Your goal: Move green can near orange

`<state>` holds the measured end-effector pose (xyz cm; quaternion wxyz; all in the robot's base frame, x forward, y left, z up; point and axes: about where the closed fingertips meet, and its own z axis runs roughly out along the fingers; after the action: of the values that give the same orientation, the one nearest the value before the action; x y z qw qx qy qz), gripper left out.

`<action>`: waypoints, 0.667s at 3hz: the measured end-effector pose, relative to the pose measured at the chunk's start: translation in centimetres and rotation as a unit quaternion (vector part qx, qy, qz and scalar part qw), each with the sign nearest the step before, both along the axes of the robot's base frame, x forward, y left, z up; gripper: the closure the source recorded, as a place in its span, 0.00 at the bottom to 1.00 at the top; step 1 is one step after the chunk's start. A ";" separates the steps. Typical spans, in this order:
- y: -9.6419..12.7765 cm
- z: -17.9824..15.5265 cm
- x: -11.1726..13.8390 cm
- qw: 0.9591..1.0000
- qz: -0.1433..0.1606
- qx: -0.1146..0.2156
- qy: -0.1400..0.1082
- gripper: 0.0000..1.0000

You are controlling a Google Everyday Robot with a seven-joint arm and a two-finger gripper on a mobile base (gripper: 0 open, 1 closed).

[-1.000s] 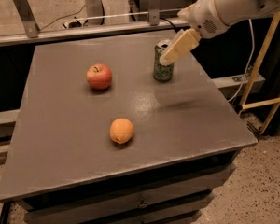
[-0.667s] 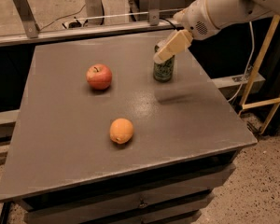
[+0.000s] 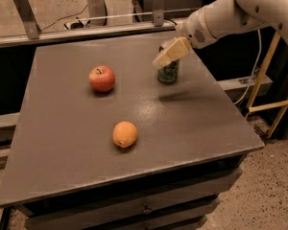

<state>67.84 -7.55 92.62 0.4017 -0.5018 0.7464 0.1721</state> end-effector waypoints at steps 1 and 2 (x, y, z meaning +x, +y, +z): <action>0.0 -1.3 0.4 1.000 -0.005 0.005 0.012 0.00; -0.6 -2.5 0.6 1.000 -0.016 0.013 0.024 0.16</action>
Offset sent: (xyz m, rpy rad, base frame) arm 0.0092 -0.0201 -0.0354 0.0463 0.0702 -0.0710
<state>68.46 -8.13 90.16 0.3930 -0.4804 0.7614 0.1871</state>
